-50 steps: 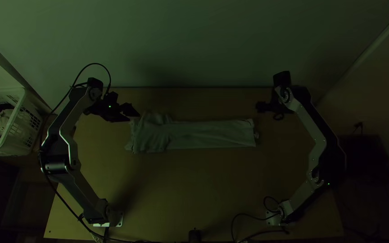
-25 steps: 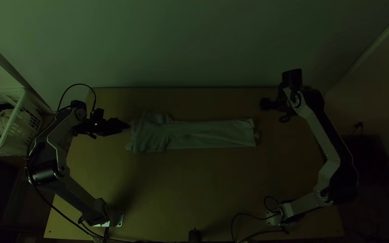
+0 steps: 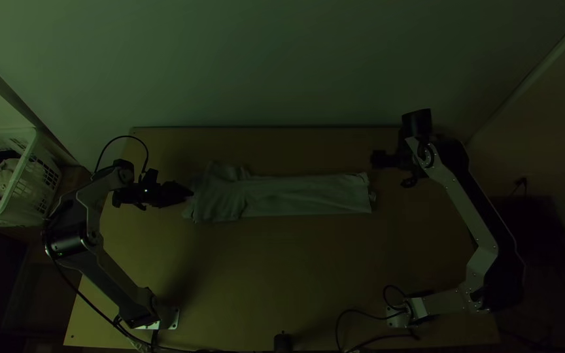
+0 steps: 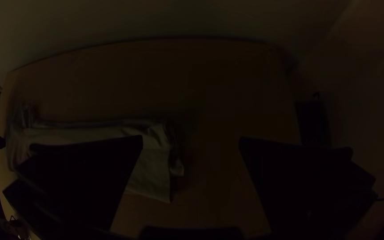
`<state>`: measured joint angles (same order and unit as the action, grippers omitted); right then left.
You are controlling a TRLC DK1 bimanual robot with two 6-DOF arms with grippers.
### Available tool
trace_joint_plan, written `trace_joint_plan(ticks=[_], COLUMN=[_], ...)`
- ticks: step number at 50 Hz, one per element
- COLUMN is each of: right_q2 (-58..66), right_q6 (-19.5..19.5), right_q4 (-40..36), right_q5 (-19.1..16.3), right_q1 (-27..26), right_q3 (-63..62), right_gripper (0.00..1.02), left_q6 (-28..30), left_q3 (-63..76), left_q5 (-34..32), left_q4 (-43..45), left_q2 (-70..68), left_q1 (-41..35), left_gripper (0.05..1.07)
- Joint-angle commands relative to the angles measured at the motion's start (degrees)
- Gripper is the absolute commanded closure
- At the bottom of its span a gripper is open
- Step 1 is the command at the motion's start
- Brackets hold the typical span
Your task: Fold the t-shirt
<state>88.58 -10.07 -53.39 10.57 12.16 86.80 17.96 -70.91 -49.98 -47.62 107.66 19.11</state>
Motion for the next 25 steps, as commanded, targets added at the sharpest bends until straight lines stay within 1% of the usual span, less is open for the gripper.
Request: trace_joint_plan(ticks=[1, 16, 25], right_q2=[-1.65, -1.92, -2.09], right_q6=[-1.18, -1.71, -1.98], right_q4=[-0.14, -0.14, -0.14], right_q5=[0.15, 0.42, 0.51], right_q1=[0.76, 1.28, 1.81], right_q3=[-1.38, -2.78, -2.87], right_gripper=[0.03, 0.03, 0.03], left_q6=[-1.78, -5.83, -10.31], left_q3=[1.57, 1.66, 2.71], left_q5=[-0.3, -0.3, 0.05], left_q4=[1.38, 3.23, 7.01], left_q2=[3.09, 3.09, 2.82], left_q1=[-1.27, -4.79, -9.01], left_gripper=[0.1, 0.1, 0.1])
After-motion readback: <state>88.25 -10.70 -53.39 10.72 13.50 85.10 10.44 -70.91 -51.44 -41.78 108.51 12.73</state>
